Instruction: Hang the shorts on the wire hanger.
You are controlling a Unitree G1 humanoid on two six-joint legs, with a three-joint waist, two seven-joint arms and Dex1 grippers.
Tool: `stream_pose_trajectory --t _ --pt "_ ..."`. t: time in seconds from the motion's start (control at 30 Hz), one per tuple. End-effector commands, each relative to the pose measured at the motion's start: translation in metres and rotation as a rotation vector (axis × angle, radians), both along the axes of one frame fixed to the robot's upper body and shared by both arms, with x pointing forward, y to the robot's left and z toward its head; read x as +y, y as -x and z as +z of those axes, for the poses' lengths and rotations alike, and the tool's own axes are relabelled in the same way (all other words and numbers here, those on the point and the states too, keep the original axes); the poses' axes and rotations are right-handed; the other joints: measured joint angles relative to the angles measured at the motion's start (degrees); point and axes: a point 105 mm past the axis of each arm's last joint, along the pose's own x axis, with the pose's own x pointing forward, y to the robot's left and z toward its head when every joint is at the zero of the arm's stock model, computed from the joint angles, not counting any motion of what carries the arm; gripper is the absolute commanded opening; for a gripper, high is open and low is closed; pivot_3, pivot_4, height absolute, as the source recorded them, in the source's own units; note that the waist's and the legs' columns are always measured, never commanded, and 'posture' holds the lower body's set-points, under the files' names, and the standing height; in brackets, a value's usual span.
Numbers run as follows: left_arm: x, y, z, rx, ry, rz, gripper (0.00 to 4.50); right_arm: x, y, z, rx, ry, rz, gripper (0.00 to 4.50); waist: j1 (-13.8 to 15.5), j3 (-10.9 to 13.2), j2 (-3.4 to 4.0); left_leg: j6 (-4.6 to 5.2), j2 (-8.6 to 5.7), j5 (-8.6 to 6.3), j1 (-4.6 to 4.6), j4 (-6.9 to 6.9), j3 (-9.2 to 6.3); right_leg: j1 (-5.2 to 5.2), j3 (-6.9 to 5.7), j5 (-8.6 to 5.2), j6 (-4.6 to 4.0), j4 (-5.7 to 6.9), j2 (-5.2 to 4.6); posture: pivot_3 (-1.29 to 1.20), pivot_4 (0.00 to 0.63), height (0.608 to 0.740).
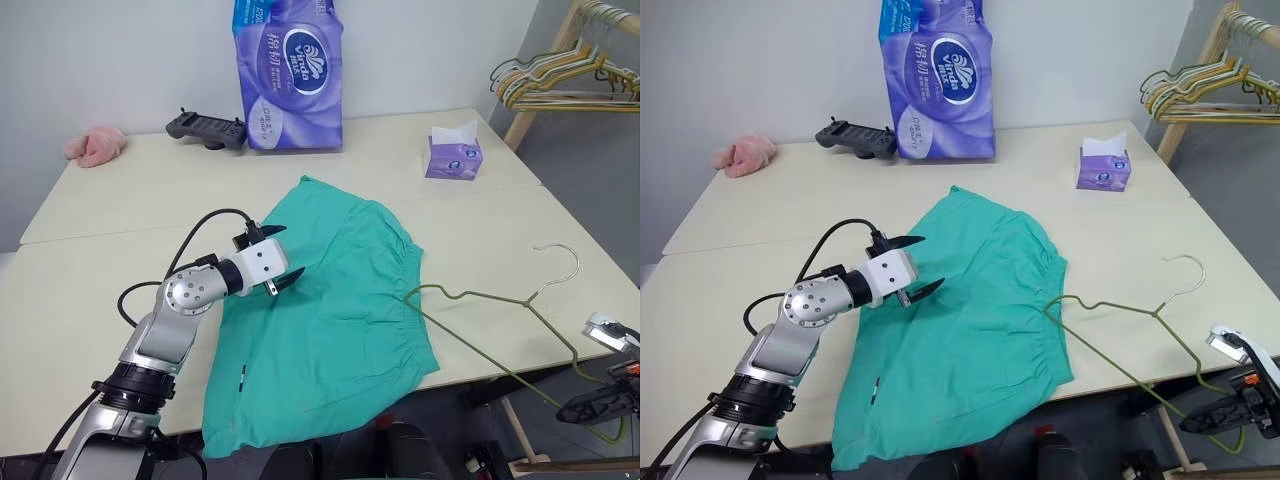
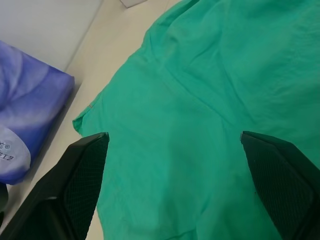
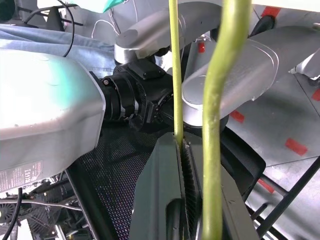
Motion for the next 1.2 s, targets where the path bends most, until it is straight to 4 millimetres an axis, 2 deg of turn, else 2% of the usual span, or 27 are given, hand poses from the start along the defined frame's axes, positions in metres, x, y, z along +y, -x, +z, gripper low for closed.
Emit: stream_pose_trajectory --t 0.03,0.5,0.6,0.87,1.0,1.2 --pt "0.001 -0.001 0.015 -0.049 0.008 -0.006 4.47 -0.001 0.0 0.014 0.001 -0.053 0.006 0.0 0.0 0.2 0.02 0.0 0.0 0.0 0.02 0.0 0.01 0.02 0.0 0.0 0.0 0.0 0.0 -0.08 0.169 0.74" --pt "-0.001 -0.001 0.015 -0.049 0.004 -0.015 4.47 -0.018 -0.007 0.006 -0.039 -0.019 -0.048 0.0 0.0 0.8 0.04 0.0 0.0 0.0 0.08 0.0 0.0 0.09 -0.01 0.0 0.0 -0.02 0.0 -0.08 0.173 0.74" --pt "-0.001 -0.001 0.015 -0.047 0.003 -0.017 4.47 -0.025 -0.003 0.001 -0.028 0.01 -0.047 0.0 0.0 1.0 0.0 0.0 0.01 0.0 0.07 0.0 -0.03 0.09 -0.03 0.0 0.0 -0.02 0.0 -0.08 0.175 0.74" --pt "0.001 -0.005 0.018 -0.054 -0.003 -0.013 4.47 -0.004 -0.001 0.002 -0.014 -0.06 0.009 0.0 -0.1 1.2 -0.02 0.0 0.02 0.0 0.07 0.0 -0.04 0.09 -0.04 0.0 0.01 -0.03 0.0 -0.08 0.178 0.74" --pt "0.004 -0.008 0.024 -0.075 0.002 -0.006 4.47 0.012 -0.006 0.005 -0.019 -0.121 0.021 0.0 -0.2 1.3 -0.09 0.0 0.01 0.0 0.06 0.0 -0.04 0.1 -0.03 0.0 0.01 -0.05 0.0 -0.07 0.176 0.74" --pt "0.005 -0.005 0.021 -0.067 -0.01 -0.008 4.47 0.016 -0.01 0.005 -0.021 -0.134 0.015 0.0 0.0 1.3 -0.11 0.0 0.01 0.0 0.05 0.0 -0.06 0.09 -0.05 0.0 0.01 -0.07 -0.01 -0.06 0.177 0.74"
